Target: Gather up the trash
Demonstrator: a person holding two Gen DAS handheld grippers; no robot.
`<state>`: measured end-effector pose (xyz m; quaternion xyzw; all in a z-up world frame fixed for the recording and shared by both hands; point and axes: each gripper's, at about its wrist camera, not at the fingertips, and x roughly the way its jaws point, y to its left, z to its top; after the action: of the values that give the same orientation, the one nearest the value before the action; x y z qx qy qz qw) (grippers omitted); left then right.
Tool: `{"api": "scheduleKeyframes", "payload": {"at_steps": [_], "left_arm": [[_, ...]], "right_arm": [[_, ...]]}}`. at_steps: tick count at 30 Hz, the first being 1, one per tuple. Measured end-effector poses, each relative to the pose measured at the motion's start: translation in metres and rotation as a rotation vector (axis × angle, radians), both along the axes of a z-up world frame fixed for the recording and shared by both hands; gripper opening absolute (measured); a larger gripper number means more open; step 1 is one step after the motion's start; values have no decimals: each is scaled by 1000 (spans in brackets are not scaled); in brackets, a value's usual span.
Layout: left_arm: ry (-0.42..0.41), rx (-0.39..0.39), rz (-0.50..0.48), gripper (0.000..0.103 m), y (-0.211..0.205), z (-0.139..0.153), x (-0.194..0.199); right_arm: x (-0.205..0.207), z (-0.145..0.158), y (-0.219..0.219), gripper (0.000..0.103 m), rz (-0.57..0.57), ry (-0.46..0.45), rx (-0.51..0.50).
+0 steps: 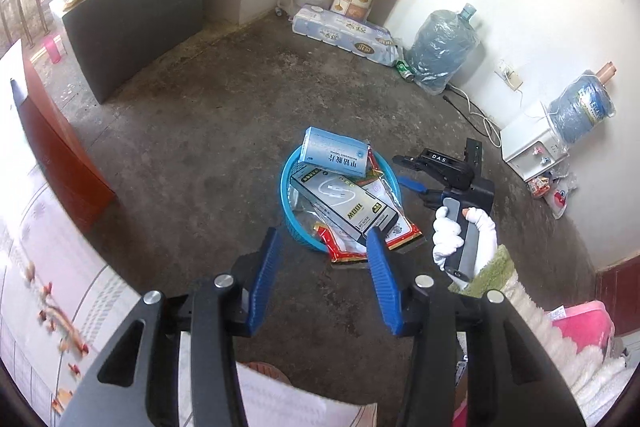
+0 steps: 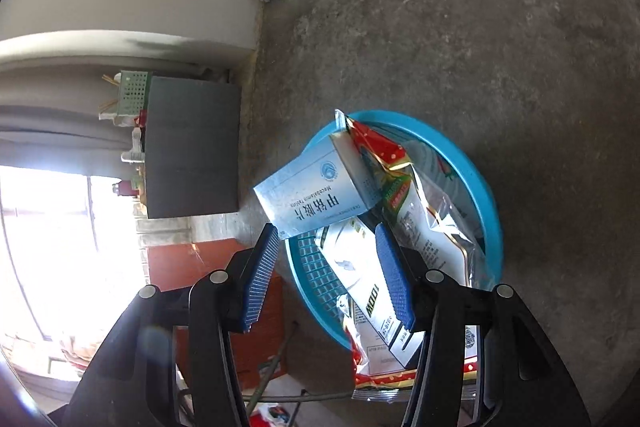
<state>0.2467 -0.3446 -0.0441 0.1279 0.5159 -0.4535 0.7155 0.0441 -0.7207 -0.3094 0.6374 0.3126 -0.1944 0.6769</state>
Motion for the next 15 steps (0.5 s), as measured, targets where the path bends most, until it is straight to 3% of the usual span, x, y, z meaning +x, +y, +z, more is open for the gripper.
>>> {"api": "scheduleKeyframes", "payload": {"at_steps": [5, 8, 11, 15], "left_arm": [[-79, -65, 57, 48, 47, 28, -13], [-138, -105, 85, 53, 76, 46, -31], [-183, -154, 131, 61, 107, 61, -52], [-207, -205, 219, 85, 146, 70, -82]], "right_arm": [[3, 34, 7, 50, 76, 15, -137], [-1, 71, 40, 54, 164, -2, -257], [-14, 117, 91, 64, 261, -17, -409], [-40, 176, 163, 84, 381, -45, -620]]}}
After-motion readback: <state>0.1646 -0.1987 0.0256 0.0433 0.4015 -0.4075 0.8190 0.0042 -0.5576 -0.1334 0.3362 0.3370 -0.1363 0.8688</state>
